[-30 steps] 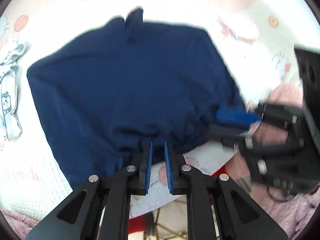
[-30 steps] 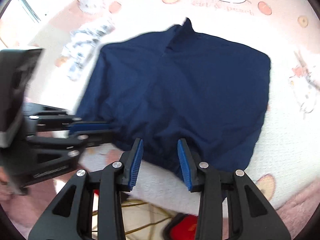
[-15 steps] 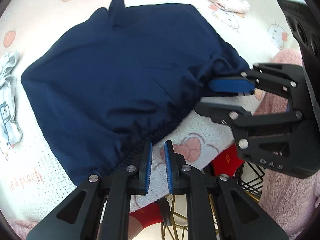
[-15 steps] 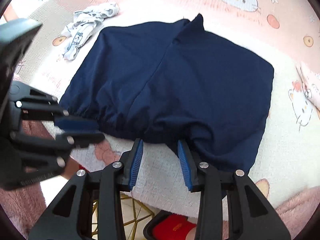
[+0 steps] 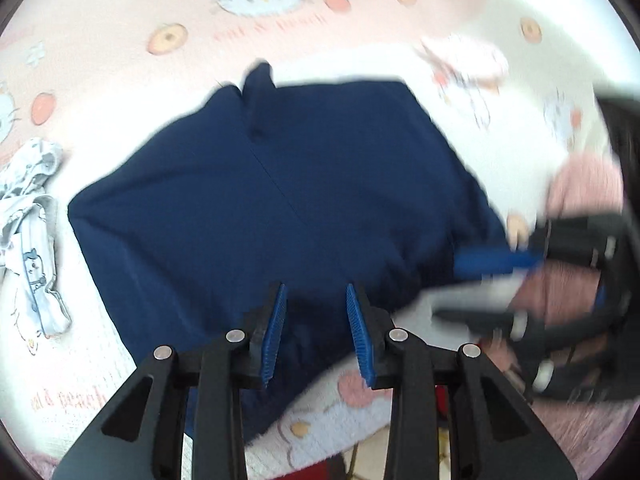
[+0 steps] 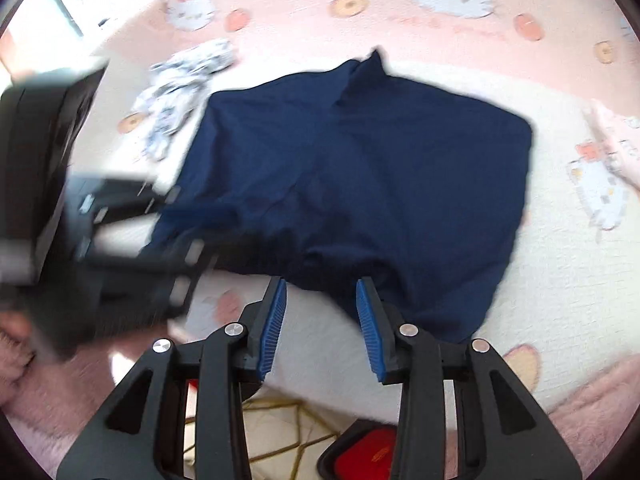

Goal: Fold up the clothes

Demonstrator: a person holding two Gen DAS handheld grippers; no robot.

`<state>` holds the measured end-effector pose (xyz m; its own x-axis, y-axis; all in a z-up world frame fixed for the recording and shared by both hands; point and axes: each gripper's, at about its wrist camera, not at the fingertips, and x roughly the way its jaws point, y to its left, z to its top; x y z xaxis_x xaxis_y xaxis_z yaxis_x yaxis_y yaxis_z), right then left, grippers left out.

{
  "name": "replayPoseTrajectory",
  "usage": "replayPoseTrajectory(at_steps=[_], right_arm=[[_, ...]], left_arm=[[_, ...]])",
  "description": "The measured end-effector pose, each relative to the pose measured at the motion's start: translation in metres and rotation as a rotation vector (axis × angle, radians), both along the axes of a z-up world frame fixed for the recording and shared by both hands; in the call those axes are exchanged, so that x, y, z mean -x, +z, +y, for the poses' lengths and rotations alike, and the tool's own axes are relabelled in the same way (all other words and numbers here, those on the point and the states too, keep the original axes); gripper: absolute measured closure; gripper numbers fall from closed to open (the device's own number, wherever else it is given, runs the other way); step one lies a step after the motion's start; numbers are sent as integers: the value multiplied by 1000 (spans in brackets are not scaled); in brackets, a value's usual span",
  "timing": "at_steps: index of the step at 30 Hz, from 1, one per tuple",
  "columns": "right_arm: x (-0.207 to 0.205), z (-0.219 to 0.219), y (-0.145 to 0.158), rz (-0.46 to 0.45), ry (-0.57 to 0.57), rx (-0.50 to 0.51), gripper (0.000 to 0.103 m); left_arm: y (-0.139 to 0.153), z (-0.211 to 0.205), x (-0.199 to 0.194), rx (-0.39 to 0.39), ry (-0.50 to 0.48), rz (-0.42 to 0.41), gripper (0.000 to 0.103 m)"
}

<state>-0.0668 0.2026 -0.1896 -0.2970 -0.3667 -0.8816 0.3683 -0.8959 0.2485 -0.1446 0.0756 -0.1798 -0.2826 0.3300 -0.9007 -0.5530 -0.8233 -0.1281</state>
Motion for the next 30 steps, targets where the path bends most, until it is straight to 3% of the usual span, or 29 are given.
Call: replayPoseTrajectory(at_steps=[8, 12, 17, 20, 25, 30], right_arm=[[12, -29, -29, -40, 72, -127, 66], [22, -30, -23, 81, 9, -202, 66], [26, -18, -6, 150, -57, -145, 66], [28, -11, 0, 160, -98, -126, 66], [36, 3, -13, 68, -189, -149, 66], [39, 21, -12, 6, -275, -69, 66]], left_arm=[[-12, -14, -1, -23, -1, -157, 70], [-20, 3, -11, 84, -52, -120, 69], [-35, 28, -4, 192, -89, -41, 69], [-27, 24, 9, 147, -24, -10, 69], [-11, 6, 37, 39, 138, 28, 69], [-19, -18, 39, 33, 255, -58, 69]])
